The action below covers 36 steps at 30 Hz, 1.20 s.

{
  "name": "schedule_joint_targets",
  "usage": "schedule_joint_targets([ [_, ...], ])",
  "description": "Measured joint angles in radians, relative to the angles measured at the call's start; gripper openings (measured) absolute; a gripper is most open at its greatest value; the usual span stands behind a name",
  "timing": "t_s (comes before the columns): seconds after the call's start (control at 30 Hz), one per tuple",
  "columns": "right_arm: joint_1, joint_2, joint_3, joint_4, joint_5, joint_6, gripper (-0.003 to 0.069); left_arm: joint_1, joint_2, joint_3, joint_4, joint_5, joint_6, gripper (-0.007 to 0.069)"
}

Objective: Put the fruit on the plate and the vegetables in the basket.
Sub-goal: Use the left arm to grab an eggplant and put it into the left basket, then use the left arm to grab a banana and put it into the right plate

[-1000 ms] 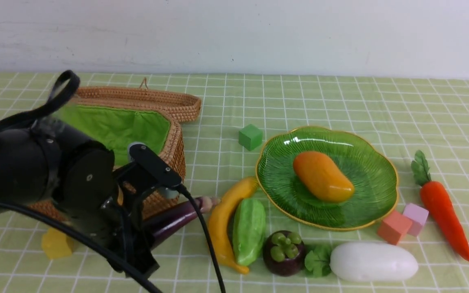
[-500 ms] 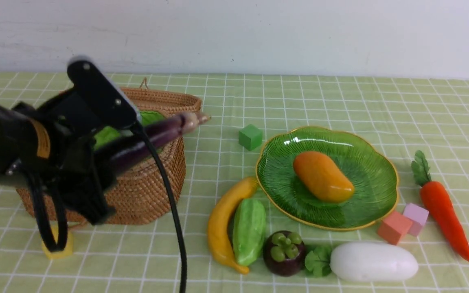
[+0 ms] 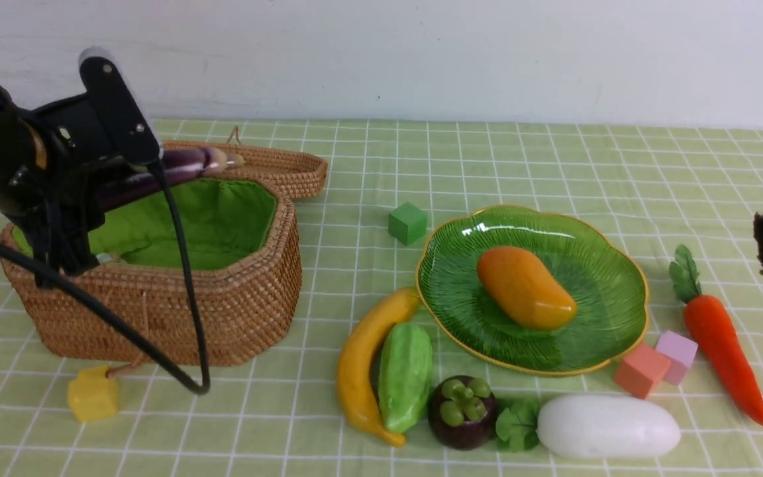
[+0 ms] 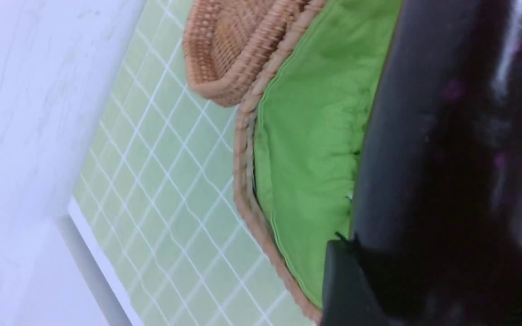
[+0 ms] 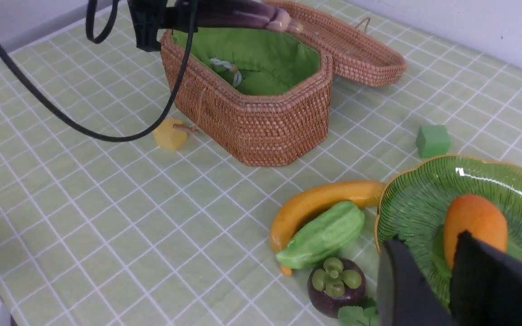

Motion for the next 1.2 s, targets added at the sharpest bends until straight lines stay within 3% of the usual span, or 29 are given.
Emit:
schedule_joint_targets([
  [0.3,0.0,0.0,0.0,0.005,0.018,0.0,0.0195,0.018,0.031,-0.001,0.055,-0.04,0.049,0.0388],
  [0.6,0.0,0.0,0.0,0.005,0.012,-0.001,0.0207,0.018,0.03,-0.001,0.081,-0.057,-0.088,0.0573],
  [0.77,0.0,0.0,0.0,0.005,0.012,-0.001,0.0213,0.016,0.005,-0.001,0.06,-0.055,-0.11,0.0572],
  [0.83,0.0,0.0,0.0,0.005,0.012,-0.001,0.0214,0.005,-0.018,-0.001,0.022,-0.047,-0.134,0.0541],
  [0.93,0.0,0.0,0.0,0.005,0.012,-0.001,0.0217,-0.062,-0.105,-0.001,-0.125,-0.003,-0.253,0.04],
  [0.97,0.0,0.0,0.0,0.005,0.012,-0.001,0.0217,-0.068,-0.11,-0.001,-0.135,0.0,-0.262,0.0388],
  [1.03,0.0,0.0,0.0,0.005,0.028,0.007,0.0217,-0.159,-0.175,-0.003,-0.249,0.058,-0.387,0.0213],
  [1.07,0.0,0.0,0.0,0.005,0.028,0.008,0.0217,-0.174,-0.179,-0.003,-0.257,0.07,-0.397,0.0198],
  [1.1,0.0,0.0,0.0,0.005,0.056,0.029,0.0217,-0.25,-0.212,-0.005,-0.329,0.129,-0.489,0.0055],
  [1.2,0.0,0.0,0.0,0.0,0.102,0.08,0.0218,-0.37,-0.218,-0.007,-0.386,0.23,-0.583,-0.0013],
])
